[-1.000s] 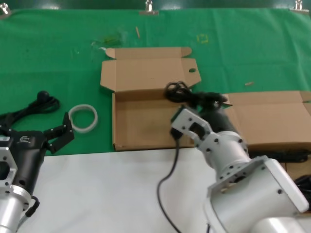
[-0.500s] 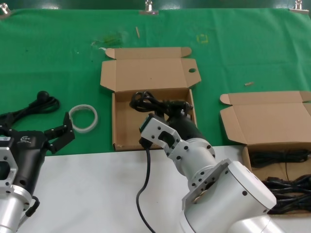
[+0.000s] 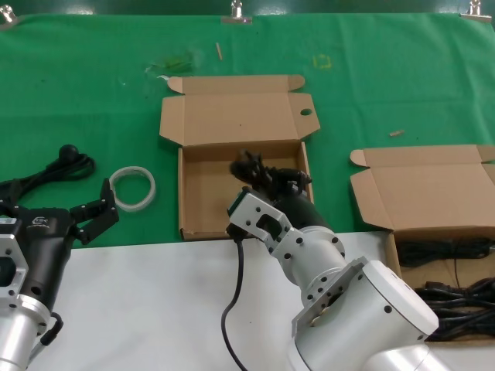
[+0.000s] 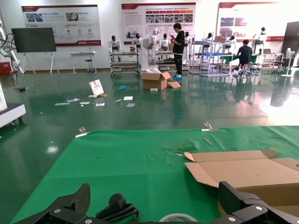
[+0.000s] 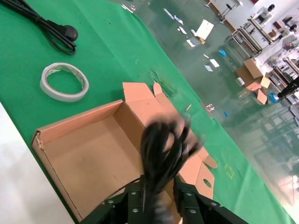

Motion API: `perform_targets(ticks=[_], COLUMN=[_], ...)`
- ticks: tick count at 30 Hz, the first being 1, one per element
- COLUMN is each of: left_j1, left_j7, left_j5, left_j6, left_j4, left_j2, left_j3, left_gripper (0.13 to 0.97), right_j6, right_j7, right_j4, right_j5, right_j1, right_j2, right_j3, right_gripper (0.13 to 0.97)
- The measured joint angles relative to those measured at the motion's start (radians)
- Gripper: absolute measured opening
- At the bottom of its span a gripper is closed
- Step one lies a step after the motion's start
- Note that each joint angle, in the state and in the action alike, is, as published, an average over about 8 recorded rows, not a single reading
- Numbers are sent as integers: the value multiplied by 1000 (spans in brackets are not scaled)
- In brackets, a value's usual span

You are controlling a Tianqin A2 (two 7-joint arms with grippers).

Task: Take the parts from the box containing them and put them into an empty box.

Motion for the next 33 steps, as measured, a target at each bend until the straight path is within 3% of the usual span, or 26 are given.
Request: perform_targets(ticks=[5,16,31,33], left_j1=[0,0,0,0], left_j7=[0,0,0,0], left_j5=[0,0,0,0], left_j6=[0,0,0,0], left_j4=[0,0,0,0], left_j2=[0,0,0,0], left_j3=[0,0,0,0], left_gripper=[966,966,966,966], right_j6=[0,-13,-153,-175], right_j7=[0,27,316,361], right_j4=[0,0,2,2], right_j5=[0,-15,-177,-202], right_j1=[0,-6,-74,-85], right_j2=[0,0,1,1], right_j3=[0,10,122,139], right_gripper=[270,422,751,751])
